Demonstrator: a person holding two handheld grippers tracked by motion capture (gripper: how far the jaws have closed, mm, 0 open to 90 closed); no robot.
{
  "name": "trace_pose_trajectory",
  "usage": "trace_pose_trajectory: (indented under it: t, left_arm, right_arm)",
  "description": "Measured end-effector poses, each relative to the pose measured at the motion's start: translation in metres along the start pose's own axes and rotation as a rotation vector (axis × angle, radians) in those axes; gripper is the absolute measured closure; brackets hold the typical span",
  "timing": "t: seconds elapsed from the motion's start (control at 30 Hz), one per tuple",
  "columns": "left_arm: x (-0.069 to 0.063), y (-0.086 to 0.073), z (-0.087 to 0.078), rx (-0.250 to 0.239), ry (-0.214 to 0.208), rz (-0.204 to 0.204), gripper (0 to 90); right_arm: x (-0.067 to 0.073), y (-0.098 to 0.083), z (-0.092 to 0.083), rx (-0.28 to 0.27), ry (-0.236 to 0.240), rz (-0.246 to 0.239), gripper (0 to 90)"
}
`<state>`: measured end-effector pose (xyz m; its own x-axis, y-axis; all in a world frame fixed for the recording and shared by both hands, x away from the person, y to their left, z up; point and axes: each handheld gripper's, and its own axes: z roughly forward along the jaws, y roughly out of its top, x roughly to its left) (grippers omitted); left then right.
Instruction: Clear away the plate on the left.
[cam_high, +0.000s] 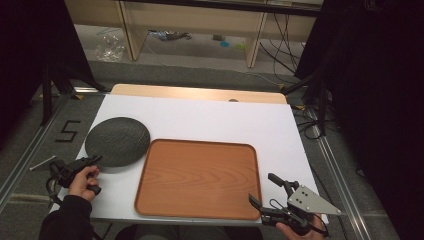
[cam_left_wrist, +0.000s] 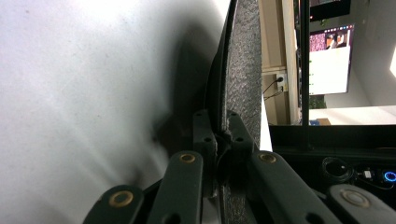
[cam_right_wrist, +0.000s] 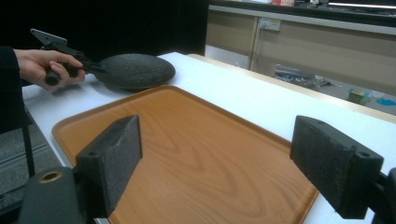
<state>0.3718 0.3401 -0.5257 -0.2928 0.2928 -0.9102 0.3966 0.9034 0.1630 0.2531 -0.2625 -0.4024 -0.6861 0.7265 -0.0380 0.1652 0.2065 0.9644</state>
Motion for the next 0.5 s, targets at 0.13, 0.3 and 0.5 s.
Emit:
trace_pose_trajectory:
  t: [0.13, 0.3, 0.5]
  left_arm:
    - [-0.0022, 0.0008, -0.0008, -0.013, 0.005, 0.006, 86.3]
    - [-0.0060, 0.0027, -0.0034, -0.018, 0.012, 0.041, 86.2]
    - [-0.0087, 0.0033, -0.0049, -0.023, -0.018, 0.019, 86.2]
  right_arm:
    - [0.0016, 0.0003, 0.0003, 0.001, 0.010, 0.003, 17.5]
    - [0.0014, 0.0004, -0.0007, 0.017, 0.007, 0.008, 17.4]
    - [0.0014, -0.0001, -0.0002, 0.004, 0.000, 0.007, 17.3]
